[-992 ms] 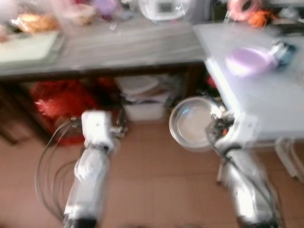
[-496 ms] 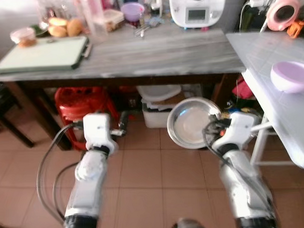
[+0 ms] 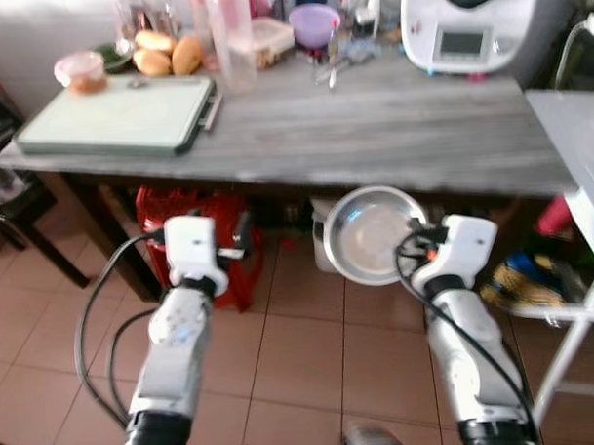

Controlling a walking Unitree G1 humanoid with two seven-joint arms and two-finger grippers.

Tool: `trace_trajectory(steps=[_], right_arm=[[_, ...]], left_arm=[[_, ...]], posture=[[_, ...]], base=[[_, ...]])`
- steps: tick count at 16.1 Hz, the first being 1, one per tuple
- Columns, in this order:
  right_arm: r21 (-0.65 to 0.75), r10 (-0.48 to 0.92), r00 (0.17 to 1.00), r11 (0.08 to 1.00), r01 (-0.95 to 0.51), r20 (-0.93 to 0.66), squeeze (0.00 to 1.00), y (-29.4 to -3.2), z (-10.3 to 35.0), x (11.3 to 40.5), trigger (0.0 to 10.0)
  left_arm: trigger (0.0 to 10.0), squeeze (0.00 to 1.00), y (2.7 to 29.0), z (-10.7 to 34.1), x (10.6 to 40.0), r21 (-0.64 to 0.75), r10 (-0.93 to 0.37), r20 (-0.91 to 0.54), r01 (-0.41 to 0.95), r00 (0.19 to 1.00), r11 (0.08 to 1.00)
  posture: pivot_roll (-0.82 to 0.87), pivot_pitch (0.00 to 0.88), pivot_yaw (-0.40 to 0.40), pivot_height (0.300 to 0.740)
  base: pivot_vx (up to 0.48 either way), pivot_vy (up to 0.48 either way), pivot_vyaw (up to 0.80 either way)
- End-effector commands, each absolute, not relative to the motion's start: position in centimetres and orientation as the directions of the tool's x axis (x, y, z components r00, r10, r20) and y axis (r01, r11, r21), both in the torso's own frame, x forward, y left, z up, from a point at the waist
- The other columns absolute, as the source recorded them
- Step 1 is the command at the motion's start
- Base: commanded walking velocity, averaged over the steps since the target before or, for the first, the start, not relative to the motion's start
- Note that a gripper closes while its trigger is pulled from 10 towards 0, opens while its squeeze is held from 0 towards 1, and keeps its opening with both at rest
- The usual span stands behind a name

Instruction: Setting the table

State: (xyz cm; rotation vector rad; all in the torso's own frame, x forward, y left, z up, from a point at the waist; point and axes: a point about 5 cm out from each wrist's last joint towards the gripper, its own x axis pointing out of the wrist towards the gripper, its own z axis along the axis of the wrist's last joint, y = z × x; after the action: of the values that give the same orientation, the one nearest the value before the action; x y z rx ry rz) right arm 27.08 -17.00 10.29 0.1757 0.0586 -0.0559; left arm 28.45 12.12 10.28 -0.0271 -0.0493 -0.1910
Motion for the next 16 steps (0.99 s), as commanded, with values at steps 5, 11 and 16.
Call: trace_trajectory(steps=[5,11,16], right_arm=[[0.191,-0.052,0.997,0.980,0.061,-0.049,0.00,-16.9,10.5,27.4,10.0],[0.188,-0.066,0.997,0.979,0.073,-0.044,0.00,-17.1,10.5,27.4,10.0],[0.186,-0.139,0.989,0.972,0.146,-0.049,0.00,-17.8,10.4,27.1,10.0]], left_arm=[[10.0,0.00,12.1,9.9,28.3,-0.011,-0.191,0.036,0.191,0.981,0.981],[10.0,0.00,11.9,10.0,28.3,-0.003,-0.204,0.045,0.205,0.978,0.979],[10.0,0.00,12.8,9.8,27.4,0.005,-0.202,0.026,0.202,0.979,0.979]], posture=[[-0.05,0.000,0.037,0.740],[-0.05,0.000,0.038,0.740],[-0.05,0.000,0.042,0.740]], base=[[0.460,0.000,0.00],[0.424,0.000,0.00],[0.052,0.000,0.00]])
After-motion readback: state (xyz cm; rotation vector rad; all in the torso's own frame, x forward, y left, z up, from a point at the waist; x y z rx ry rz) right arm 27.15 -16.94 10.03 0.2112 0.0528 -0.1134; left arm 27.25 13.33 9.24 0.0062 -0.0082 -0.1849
